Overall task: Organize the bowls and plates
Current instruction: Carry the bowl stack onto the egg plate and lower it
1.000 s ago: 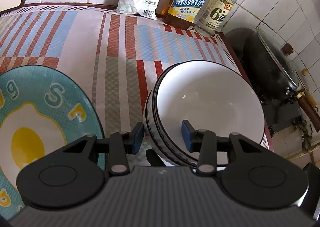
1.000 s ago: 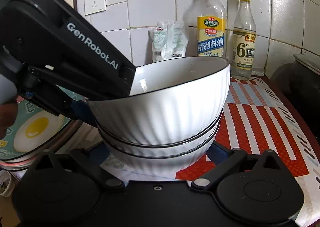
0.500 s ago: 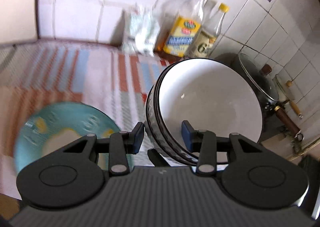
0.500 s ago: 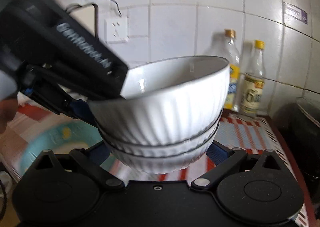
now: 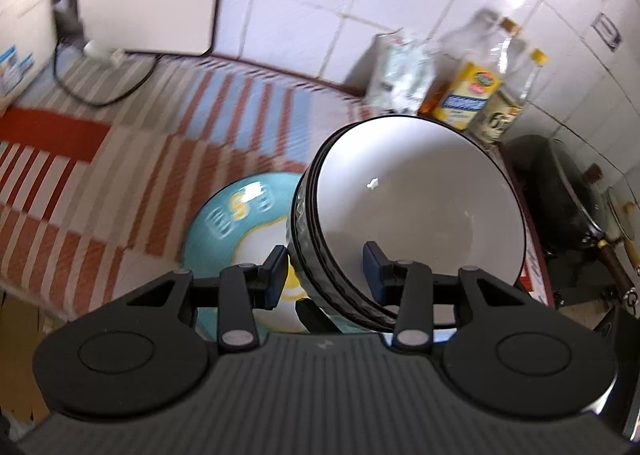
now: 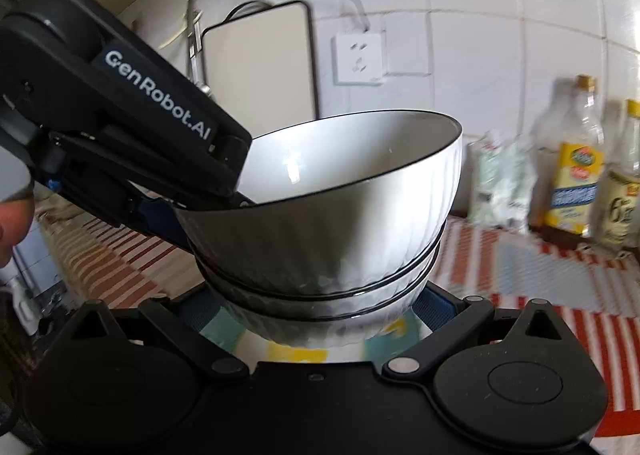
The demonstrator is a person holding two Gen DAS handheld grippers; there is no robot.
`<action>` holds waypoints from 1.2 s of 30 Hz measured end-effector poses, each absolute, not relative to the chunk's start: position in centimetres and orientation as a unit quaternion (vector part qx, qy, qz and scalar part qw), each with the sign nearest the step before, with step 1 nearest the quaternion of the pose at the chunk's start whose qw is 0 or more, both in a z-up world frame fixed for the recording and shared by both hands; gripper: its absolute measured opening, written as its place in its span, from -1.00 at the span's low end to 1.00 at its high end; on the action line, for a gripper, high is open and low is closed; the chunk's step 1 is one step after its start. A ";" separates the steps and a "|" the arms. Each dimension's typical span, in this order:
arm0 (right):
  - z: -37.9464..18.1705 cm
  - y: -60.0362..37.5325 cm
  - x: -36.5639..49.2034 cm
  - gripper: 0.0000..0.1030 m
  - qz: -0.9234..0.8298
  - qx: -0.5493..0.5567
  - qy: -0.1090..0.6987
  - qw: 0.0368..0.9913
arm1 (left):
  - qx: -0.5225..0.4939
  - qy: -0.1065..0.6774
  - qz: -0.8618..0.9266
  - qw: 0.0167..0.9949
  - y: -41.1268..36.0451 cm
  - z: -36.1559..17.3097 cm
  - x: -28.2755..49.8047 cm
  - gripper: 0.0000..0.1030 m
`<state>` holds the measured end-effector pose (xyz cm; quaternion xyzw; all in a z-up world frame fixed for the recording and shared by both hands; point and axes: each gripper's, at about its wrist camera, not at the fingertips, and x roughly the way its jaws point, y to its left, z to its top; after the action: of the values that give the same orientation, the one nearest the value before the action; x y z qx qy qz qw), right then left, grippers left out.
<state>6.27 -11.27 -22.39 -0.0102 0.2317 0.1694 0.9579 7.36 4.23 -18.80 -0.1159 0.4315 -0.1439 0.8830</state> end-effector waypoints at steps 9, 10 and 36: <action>-25.1 -9.1 7.9 0.99 0.169 -0.019 0.267 0.949 | -0.112 0.439 -0.142 0.880 5.7 -22.4 8.9 -0.25; -25.3 -8.8 8.2 0.99 0.168 -0.019 0.270 0.948 | -0.105 0.442 -0.142 0.880 5.5 -22.5 9.2 -0.25; -26.1 -7.8 9.4 0.99 0.112 -0.027 0.353 0.929 | -0.107 0.484 -0.173 0.851 6.1 -25.0 12.7 -0.20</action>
<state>9.45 -7.77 -26.12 -0.0267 0.3528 0.1119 0.9286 12.69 6.13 -25.02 -0.1066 0.4840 -0.1729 0.8512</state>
